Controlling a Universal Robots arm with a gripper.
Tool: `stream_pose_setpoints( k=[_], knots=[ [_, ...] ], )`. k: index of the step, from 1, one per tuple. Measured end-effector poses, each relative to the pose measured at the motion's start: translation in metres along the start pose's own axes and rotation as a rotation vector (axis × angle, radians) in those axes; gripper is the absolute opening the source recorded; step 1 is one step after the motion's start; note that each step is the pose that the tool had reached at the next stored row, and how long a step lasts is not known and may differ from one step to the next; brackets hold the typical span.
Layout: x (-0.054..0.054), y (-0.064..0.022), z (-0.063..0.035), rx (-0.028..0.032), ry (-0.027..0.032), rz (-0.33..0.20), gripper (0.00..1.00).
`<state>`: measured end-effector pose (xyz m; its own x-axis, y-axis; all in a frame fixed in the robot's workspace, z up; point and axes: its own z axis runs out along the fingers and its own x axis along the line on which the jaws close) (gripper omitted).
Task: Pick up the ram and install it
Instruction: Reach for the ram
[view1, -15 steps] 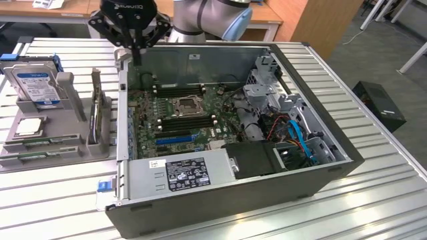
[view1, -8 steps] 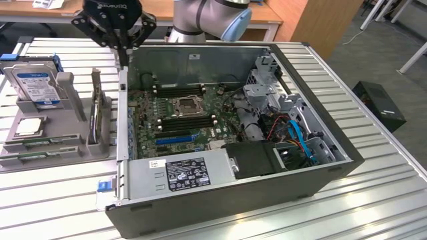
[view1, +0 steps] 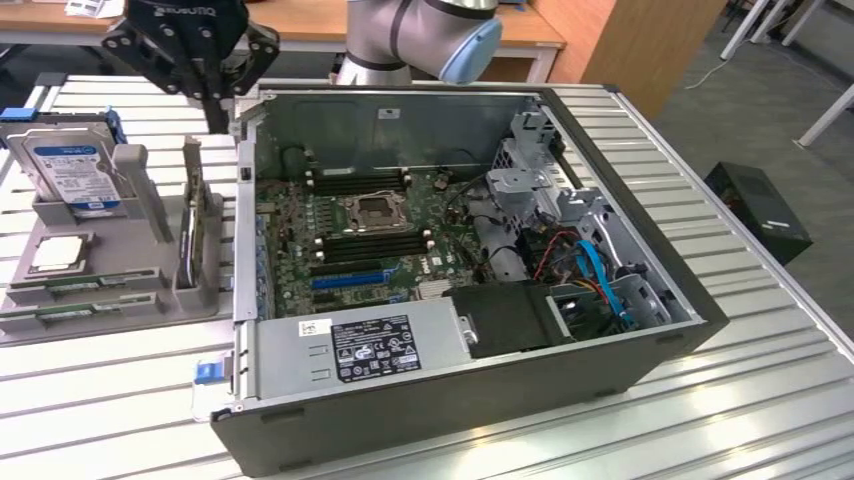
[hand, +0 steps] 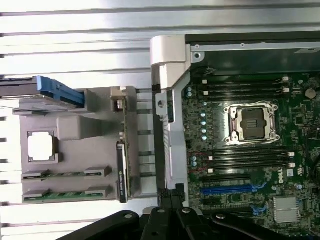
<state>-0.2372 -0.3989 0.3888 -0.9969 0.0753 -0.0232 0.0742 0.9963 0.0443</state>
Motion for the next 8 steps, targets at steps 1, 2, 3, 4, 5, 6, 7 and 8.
stream_pose_setpoints(
  k=[1, 2, 3, 4, 5, 6, 7, 8],
  knots=[
    [0.003, -0.0002, 0.0, 0.0, 0.0, 0.0, 0.11],
    [0.007, -0.0005, 0.0, 0.0, 0.0, 0.0, 0.11],
    [0.01, -0.0008, 0.0, 0.0, 0.0, 0.0, 0.11],
    [0.014, -0.0011, 0.0001, 0.0, 0.0, 0.0, 0.11],
    [0.017, -0.0013, 0.0001, 0.0, 0.0, 0.0, 0.11],
    [0.021, -0.0016, 0.0001, 0.0, 0.0, 0.0, 0.11],
    [0.024, -0.0018, 0.0, 0.0001, 0.0, 0.0, 0.11],
    [0.027, -0.0021, 0.0001, 0.0, 0.0, 0.0, 0.11]
  ],
)
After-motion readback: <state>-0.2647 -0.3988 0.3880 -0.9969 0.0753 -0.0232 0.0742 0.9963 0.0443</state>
